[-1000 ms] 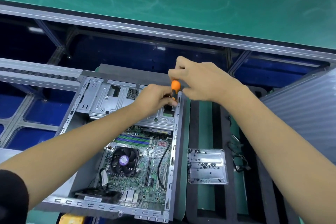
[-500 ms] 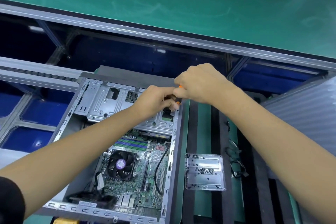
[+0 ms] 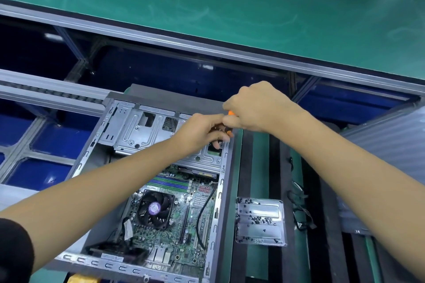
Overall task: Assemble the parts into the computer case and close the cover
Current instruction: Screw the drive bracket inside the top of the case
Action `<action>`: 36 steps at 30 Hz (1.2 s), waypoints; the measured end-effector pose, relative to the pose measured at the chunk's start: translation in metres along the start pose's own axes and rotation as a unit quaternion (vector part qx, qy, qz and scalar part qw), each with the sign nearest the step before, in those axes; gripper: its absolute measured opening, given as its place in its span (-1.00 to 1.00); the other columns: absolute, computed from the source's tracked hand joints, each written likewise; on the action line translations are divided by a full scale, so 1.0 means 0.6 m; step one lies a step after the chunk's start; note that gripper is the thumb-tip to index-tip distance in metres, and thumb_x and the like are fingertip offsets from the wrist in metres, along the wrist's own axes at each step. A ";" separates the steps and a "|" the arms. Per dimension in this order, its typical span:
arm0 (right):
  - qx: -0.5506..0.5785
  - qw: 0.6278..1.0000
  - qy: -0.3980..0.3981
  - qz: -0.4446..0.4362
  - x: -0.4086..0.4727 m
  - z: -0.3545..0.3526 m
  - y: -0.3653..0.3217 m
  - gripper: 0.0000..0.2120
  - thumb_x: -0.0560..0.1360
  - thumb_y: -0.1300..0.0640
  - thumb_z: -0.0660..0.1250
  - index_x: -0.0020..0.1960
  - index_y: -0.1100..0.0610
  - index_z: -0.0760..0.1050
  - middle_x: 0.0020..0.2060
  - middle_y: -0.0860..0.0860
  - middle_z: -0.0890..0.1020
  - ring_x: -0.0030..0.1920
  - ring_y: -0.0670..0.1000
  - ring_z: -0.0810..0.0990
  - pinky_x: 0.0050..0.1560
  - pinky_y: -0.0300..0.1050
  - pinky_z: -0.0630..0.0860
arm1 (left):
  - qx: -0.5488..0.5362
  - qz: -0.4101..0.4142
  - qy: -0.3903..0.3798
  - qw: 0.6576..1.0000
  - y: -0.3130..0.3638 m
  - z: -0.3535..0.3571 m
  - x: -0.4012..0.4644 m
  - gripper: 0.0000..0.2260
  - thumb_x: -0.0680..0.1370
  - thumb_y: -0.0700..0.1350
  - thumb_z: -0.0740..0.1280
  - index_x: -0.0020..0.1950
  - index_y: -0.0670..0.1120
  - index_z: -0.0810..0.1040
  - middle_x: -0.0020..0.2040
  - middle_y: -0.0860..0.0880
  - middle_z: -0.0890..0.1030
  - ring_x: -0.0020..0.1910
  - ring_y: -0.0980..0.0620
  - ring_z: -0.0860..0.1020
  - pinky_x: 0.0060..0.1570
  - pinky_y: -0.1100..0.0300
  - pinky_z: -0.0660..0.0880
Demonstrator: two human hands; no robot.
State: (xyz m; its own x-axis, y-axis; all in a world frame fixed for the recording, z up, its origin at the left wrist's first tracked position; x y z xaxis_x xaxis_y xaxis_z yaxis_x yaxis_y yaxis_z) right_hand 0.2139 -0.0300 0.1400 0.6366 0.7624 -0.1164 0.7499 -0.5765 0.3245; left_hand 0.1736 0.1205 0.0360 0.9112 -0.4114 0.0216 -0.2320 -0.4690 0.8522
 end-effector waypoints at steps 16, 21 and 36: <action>0.003 0.998 0.013 -0.068 -0.013 -0.006 -0.005 -0.66 0.55 -0.12 0.23 0.18 -0.07 0.14 -0.17 -0.07 0.37 -0.49 0.01 0.33 -0.48 -0.11 0.14 | 0.054 -0.003 0.009 0.998 0.003 0.005 0.004 -0.77 0.55 -0.04 0.47 -0.08 0.25 0.46 -0.28 0.11 0.68 -0.37 0.23 0.65 -0.28 0.33 0.50; -0.015 0.994 -0.002 -0.105 -0.007 -0.016 0.007 -0.84 0.54 0.06 0.27 0.05 -0.02 0.31 -0.31 -0.06 0.46 -0.45 0.07 0.39 -0.44 -0.11 0.14 | 0.048 -0.019 0.001 0.999 -0.006 0.007 0.003 -0.90 0.55 -0.03 0.46 -0.01 0.08 0.56 -0.18 0.12 0.71 -0.37 0.21 0.65 -0.23 0.25 0.51; -0.005 0.997 -0.012 -0.081 -0.003 -0.016 0.008 -0.84 0.53 0.02 0.29 -0.02 0.02 0.31 -0.37 -0.03 0.45 -0.48 0.04 0.32 -0.44 -0.12 0.11 | 0.042 -0.042 0.002 0.998 -0.022 0.019 0.002 -0.91 0.55 -0.05 0.46 -0.02 0.01 0.59 -0.12 0.09 0.72 -0.38 0.20 0.65 -0.13 0.03 0.61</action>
State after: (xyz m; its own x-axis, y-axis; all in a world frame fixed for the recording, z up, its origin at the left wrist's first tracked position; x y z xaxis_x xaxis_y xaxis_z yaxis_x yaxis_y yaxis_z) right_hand 0.2147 -0.0315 0.1507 0.5123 0.8376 -0.1900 0.8408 -0.4439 0.3099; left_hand 0.1736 0.1173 0.0188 0.9298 -0.3653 -0.0455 -0.1825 -0.5649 0.8047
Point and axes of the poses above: each hand's wrist, its own x-axis towards the middle knuckle, its own z-axis out of the palm, y = z × x, the point moved 2 cm from there along x, towards the middle knuckle
